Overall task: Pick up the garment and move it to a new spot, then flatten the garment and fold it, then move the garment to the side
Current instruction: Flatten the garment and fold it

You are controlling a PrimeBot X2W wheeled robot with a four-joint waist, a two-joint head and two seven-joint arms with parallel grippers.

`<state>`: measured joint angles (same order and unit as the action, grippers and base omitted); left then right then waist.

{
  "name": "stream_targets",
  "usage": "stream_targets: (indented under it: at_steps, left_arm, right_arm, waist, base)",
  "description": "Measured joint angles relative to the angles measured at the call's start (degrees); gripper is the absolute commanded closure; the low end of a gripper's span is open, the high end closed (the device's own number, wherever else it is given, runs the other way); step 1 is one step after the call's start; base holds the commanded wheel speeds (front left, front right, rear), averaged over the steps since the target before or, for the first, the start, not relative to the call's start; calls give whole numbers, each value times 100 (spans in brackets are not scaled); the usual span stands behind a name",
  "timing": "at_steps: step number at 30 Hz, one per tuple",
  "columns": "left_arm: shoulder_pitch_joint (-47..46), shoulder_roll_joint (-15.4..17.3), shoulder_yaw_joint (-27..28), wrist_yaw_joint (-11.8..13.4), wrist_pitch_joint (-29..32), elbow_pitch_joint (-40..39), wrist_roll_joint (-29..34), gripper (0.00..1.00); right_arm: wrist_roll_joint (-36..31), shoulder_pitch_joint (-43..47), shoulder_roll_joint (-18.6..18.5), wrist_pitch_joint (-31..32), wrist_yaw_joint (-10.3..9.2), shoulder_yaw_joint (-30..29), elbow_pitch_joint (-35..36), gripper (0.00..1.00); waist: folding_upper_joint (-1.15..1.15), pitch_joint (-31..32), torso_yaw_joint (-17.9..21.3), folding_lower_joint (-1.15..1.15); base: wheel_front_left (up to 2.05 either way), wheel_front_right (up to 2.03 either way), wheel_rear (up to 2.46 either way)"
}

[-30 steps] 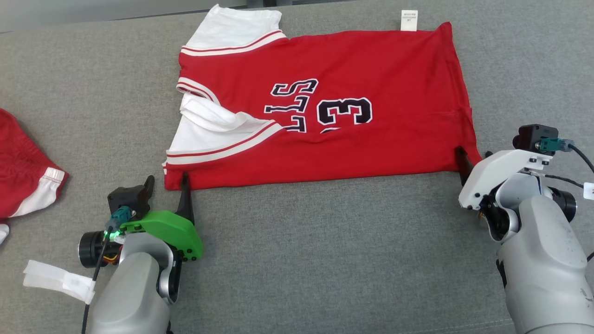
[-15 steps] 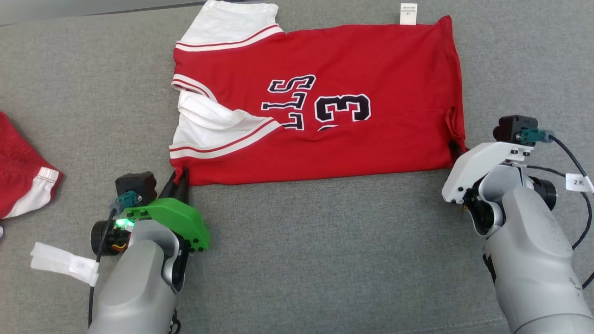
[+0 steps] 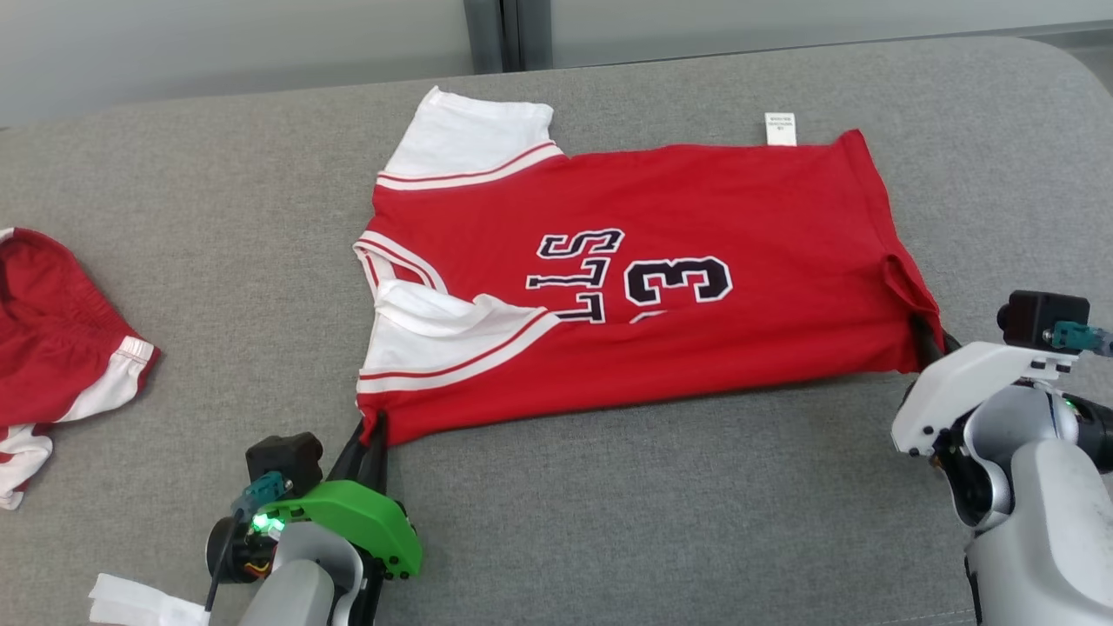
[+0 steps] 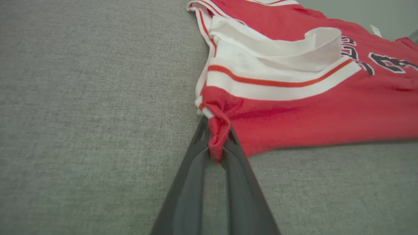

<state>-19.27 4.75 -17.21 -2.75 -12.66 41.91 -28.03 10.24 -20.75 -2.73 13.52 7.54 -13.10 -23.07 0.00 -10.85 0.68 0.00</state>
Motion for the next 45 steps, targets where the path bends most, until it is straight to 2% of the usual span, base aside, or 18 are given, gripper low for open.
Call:
stream_targets:
  at_steps: [8, 14, 15, 16, 17, 22, 25, 30, 34, 38, 45]
  left_arm:
    - [1132, 170, -165, 456, 820, -1506, 3, 100]
    - [2084, 201, -243, 872, 1506, -2725, -120, 100]
    - [2158, 210, -275, 903, 1589, -2844, -120, 100]
    - [2218, 208, -275, 935, 1613, -2951, -142, 90]
    - [2246, 212, -279, 955, 1618, -3029, -151, 0]
    - [2302, 304, -247, 1046, 1674, -3321, -141, 0]
    - [2260, 399, -110, 1127, 1782, -3582, -166, 0]
    - [1518, 669, 16, 1110, 2104, -3719, -166, 0]
    - [493, 710, -55, 1004, 2490, -3254, -74, 0]
    - [-651, 580, -132, 853, 2679, -2394, -45, 0]
    - [-2273, 372, -185, 717, 2610, -1093, 63, 0]
  right_arm:
    - [-324, 1000, 9, 769, 2, -242, 1121, 100]
    - [-586, 1196, 12, 917, 3, -444, 1290, 100]
    - [-638, 1194, 10, 916, 2, -450, 1279, 15]
    - [-654, 1189, 10, 917, 2, -461, 1238, 0]
    - [-650, 1184, 10, 938, 2, -467, 1185, 0]
    - [-641, 1178, -4, 1217, 0, -460, 1109, 0]
    - [-703, 1150, -2, 1426, 0, -532, 1317, 0]
    - [-894, 689, -12, 1873, -1, -455, 1675, 0]
    - [-831, -98, -237, 2179, 0, 8, 1523, 0]
    - [-620, -977, -575, 2365, -3, 444, 914, 0]
    - [-319, -2308, -836, 2263, -1, 1079, 108, 0]
  waist:
    - [0, 142, -30, 0]
    - [0, 150, -55, 0]
    - [0, 152, -70, 0]
    - [0, 155, -83, 0]
    - [0, 161, -92, 0]
    - [0, 235, -128, 0]
    - [0, 287, -135, 0]
    - [0, 285, -112, 0]
    - [0, 155, -72, 0]
    - [0, -97, -21, 0]
    - [0, -690, 134, 0]
  base:
    - [0, 0, 0]
    - [0, 0, 0]
    - [0, 0, 0]
    - [0, 0, 0]
    - [0, 0, 0]
    - [0, 0, 0]
    - [0, 0, 0]
    - [0, 0, 0]
    - [0, 0, 0]
    - [0, 0, 0]
    - [0, 0, 0]
